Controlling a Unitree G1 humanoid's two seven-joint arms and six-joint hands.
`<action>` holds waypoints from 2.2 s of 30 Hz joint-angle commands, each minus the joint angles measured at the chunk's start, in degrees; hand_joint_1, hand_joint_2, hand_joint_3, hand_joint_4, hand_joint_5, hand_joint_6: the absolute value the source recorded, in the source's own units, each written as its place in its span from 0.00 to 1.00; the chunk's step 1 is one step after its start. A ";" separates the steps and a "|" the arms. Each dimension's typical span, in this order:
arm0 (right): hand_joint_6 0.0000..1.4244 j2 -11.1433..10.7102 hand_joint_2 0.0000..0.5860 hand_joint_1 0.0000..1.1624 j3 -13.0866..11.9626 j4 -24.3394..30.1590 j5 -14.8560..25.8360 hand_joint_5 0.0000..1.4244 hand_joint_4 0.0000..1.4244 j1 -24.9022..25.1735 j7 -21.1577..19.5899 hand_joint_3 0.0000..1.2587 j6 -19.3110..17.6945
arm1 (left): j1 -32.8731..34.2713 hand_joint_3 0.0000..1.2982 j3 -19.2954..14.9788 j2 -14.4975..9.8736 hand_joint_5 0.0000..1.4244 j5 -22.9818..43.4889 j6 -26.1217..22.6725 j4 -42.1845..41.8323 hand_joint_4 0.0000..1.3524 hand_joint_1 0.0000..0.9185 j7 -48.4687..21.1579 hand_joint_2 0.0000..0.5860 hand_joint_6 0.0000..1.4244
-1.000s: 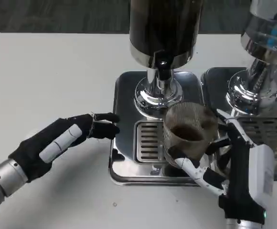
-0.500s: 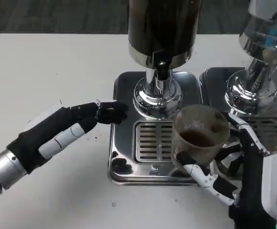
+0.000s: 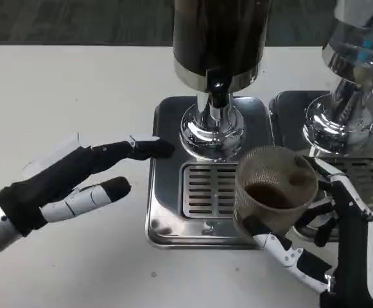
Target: Grasp the cup under the faucet to collect the drink, then remove the cup.
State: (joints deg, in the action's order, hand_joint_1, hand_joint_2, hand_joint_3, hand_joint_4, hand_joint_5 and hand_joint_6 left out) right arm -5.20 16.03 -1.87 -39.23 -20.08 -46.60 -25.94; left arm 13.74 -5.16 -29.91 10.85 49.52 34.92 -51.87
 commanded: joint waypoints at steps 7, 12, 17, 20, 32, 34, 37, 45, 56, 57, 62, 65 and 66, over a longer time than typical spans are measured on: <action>0.87 0.08 0.36 0.64 -0.69 6.69 0.10 0.65 0.52 -4.17 0.41 0.53 -4.13 | -4.07 0.16 1.85 -4.35 0.08 1.57 5.32 -6.08 0.10 0.00 -2.33 0.23 0.10; 0.87 0.15 0.36 0.64 -0.89 8.63 -0.04 0.65 0.53 -6.09 1.20 0.53 -4.89 | -5.66 0.14 2.18 -6.28 0.05 2.17 7.46 -8.36 0.07 0.00 -2.13 0.23 0.08; 0.87 0.23 0.36 0.64 -1.05 10.58 -0.12 0.66 0.53 -7.91 2.11 0.54 -5.49 | -7.05 0.12 2.51 -8.38 0.03 2.41 10.07 -10.51 0.05 0.00 -2.09 0.22 0.07; 0.87 0.21 0.36 0.64 -1.20 11.24 0.03 0.66 0.53 -8.77 2.63 0.54 -5.70 | -7.62 0.11 2.70 -9.25 0.01 2.59 11.35 -11.28 0.03 0.00 -1.72 0.22 0.06; 0.88 0.47 0.36 0.64 -1.97 14.13 0.22 0.67 0.54 -11.94 4.52 0.55 -6.85 | -10.69 0.07 3.37 -11.42 0.00 4.75 16.96 -15.25 0.00 0.00 -0.65 0.21 0.02; 0.88 0.53 0.36 0.64 -2.06 14.45 0.15 0.67 0.54 -12.24 4.75 0.55 -6.98 | -11.13 0.07 3.65 -11.88 0.00 5.37 17.61 -15.65 0.00 0.00 -0.64 0.21 0.02; 0.88 0.62 0.36 0.64 -2.21 14.79 0.29 0.67 0.54 -12.60 5.09 0.55 -7.09 | -11.55 0.07 3.99 -12.52 0.00 6.03 18.30 -15.91 0.00 0.00 -0.39 0.21 0.02; 0.89 0.71 0.36 0.64 -2.70 15.30 0.37 0.68 0.54 -13.10 5.62 0.56 -7.35 | -11.86 0.09 4.72 -13.45 0.00 7.96 19.19 -16.10 0.01 0.00 0.00 0.20 0.02; 0.90 1.12 0.36 0.64 -3.04 15.18 0.52 0.68 0.55 -13.22 6.10 0.56 -7.68 | -11.64 0.10 4.88 -13.77 0.00 8.53 19.33 -15.86 0.02 0.00 0.12 0.20 0.02; 0.90 1.14 0.36 0.64 -3.11 15.15 0.55 0.68 0.55 -13.21 6.15 0.56 -7.72 | -11.63 0.10 4.90 -13.76 0.00 8.52 19.34 -15.89 0.02 0.00 0.13 0.20 0.02; 0.90 1.14 0.36 0.64 -3.40 15.19 0.58 0.68 0.55 -13.19 6.28 0.56 -7.90 | -11.65 0.10 4.86 -13.82 0.00 8.66 19.53 -15.93 0.02 0.00 0.09 0.20 0.02; 0.90 1.17 0.36 0.64 -3.52 15.15 0.66 0.69 0.55 -13.12 6.44 0.56 -8.06 | -11.68 0.10 4.81 -13.90 0.00 8.60 19.66 -15.84 0.02 0.00 0.06 0.20 0.02; 0.90 1.17 0.36 0.64 -3.58 15.13 0.70 0.69 0.55 -13.08 6.50 0.56 -8.12 | -11.69 0.10 4.78 -13.94 0.00 8.51 19.76 -15.77 0.02 0.00 0.06 0.20 0.02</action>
State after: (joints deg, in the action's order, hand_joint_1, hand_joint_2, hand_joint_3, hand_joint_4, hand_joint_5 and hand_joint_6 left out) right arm -4.57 12.68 11.65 -39.14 -33.67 -39.96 -31.65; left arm 2.44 -0.85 -42.84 19.54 68.58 19.50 -52.25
